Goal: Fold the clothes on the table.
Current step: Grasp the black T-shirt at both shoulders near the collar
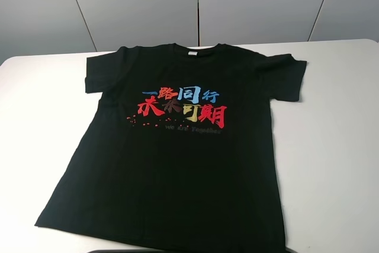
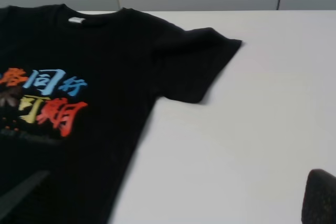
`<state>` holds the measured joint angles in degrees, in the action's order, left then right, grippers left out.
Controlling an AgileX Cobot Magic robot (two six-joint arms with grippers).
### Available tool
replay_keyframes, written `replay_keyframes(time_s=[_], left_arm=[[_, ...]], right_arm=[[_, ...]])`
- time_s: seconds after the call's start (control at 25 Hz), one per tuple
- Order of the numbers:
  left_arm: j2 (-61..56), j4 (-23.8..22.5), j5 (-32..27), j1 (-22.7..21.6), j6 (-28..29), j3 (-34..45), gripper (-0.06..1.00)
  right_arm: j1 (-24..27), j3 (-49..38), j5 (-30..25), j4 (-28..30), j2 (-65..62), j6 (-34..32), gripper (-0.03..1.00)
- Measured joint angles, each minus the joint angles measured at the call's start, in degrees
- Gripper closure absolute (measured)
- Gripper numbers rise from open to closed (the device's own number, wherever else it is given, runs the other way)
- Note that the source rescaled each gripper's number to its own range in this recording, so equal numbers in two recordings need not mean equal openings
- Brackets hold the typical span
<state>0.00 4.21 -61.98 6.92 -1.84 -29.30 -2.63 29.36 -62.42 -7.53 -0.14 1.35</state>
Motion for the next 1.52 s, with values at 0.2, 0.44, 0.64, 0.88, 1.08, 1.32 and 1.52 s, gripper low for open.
replay_keyframes(time_s=[0.2,0.44,0.64,0.88,1.08,1.32,1.52], left_arm=[[0.0,0.0,0.0,0.0,0.0,0.0,0.02],[0.0,0.0,0.0,0.0,0.0,0.0,0.02],[6.2,0.1,0.0,0.0,0.0,-3.0,0.02],[21.1,1.2,1.6,0.0,-6.5,-10.4,0.02],[33.7,5.0,1.9,0.0,-16.4,-18.3,0.02],[49.9,5.8,1.5,0.0,-23.8,-26.2,0.02],[63.4,5.9,1.9,0.0,-28.5,-29.4,0.02]], right_arm=[[0.0,0.0,0.3,-1.0,0.0,0.0,-0.03],[0.0,0.0,0.2,-2.2,0.0,-0.9,-0.03],[0.0,2.5,-3.4,-2.1,6.3,0.1,-0.03],[0.0,6.1,-1.0,-2.3,20.0,4.6,-0.03],[0.0,7.1,4.6,-7.2,29.8,9.6,-0.03],[0.0,10.4,7.0,-9.7,41.9,14.7,-0.03],[0.0,17.6,5.8,-9.7,54.2,19.6,-0.03]])
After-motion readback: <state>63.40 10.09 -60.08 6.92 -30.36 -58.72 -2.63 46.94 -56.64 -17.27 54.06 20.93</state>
